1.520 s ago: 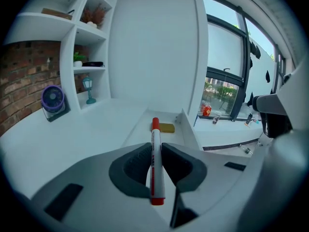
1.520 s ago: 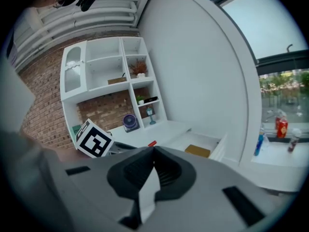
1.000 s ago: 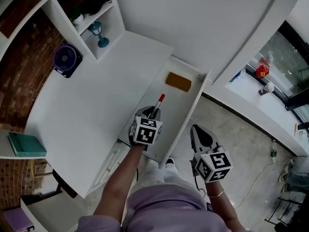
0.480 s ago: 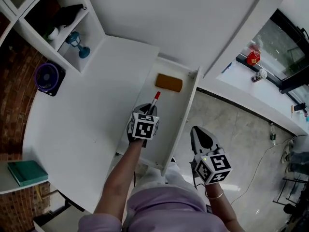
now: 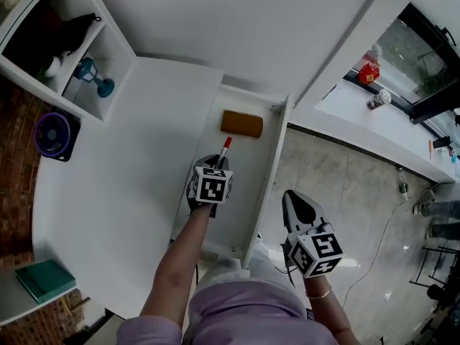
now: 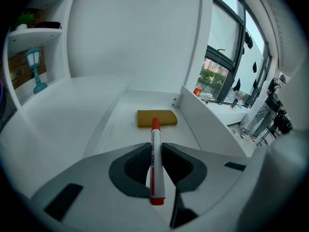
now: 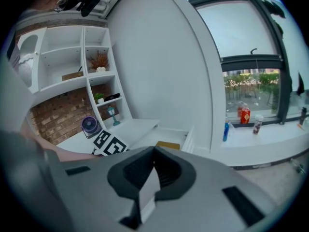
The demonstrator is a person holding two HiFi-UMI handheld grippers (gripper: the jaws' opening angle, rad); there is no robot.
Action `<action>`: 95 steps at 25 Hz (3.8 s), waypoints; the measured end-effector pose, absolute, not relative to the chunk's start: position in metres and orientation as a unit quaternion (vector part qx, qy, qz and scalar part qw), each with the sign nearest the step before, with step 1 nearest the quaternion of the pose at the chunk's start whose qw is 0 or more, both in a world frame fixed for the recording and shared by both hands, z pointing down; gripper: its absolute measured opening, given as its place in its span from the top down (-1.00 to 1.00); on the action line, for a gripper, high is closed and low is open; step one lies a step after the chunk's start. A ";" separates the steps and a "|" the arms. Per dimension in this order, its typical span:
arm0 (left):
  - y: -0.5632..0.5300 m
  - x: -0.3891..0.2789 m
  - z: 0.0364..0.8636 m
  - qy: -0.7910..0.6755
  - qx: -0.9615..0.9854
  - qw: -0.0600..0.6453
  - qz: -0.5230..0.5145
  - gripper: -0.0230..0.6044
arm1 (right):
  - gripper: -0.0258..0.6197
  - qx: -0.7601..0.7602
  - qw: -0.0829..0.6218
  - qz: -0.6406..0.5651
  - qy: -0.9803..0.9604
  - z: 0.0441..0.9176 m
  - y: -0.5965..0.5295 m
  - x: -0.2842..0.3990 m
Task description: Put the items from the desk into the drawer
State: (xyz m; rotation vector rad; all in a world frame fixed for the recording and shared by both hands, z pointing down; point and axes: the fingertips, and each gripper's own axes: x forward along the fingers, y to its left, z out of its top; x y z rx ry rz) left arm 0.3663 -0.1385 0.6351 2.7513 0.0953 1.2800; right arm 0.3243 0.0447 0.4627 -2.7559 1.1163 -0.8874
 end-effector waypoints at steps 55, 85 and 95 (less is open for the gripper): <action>-0.134 0.373 0.717 0.021 0.861 0.074 0.503 0.58 | 0.91 -0.892 0.033 -0.313 0.325 0.482 0.062 0.342; -0.124 0.333 0.581 0.000 0.928 0.071 0.367 0.78 | 0.91 -0.884 0.045 -0.264 0.384 0.448 0.060 0.315; -0.119 0.314 0.532 -0.005 0.947 0.071 0.313 0.86 | 0.91 -0.879 0.043 -0.247 0.405 0.435 0.061 0.306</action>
